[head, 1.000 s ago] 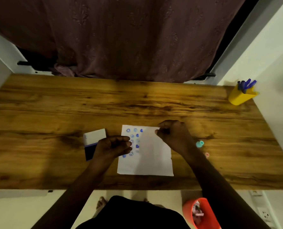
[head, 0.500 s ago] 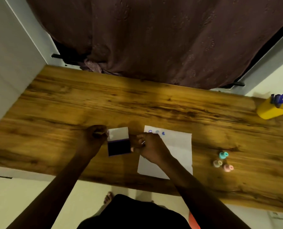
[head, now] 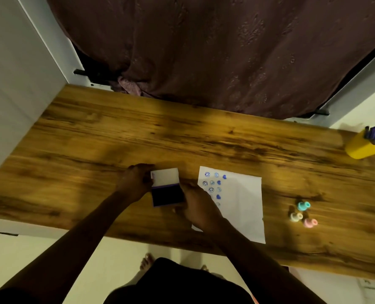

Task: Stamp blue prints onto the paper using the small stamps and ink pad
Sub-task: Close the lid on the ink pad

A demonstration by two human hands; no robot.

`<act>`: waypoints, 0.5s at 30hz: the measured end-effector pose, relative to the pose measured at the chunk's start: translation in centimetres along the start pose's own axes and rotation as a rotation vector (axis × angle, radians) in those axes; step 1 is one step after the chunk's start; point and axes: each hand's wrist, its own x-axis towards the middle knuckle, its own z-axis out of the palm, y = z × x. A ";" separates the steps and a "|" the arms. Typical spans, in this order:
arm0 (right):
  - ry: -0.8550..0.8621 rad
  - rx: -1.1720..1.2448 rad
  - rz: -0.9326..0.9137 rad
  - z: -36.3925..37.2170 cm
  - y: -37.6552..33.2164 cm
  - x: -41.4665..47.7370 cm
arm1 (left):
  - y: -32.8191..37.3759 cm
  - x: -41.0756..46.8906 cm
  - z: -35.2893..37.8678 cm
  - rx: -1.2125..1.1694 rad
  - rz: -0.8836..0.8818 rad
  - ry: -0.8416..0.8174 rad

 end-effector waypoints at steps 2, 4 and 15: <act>-0.001 -0.027 -0.018 0.2 0.0 0.2 | -0.2 0.2 0.0 0.055 0.005 0.002; -0.007 -0.058 -0.024 0.3 -0.1 0.5 | -0.3 0.3 0.0 0.094 -0.001 -0.010; 0.021 -0.033 0.009 0.8 -0.1 1.0 | 0.0 1.3 0.6 0.120 -0.013 -0.030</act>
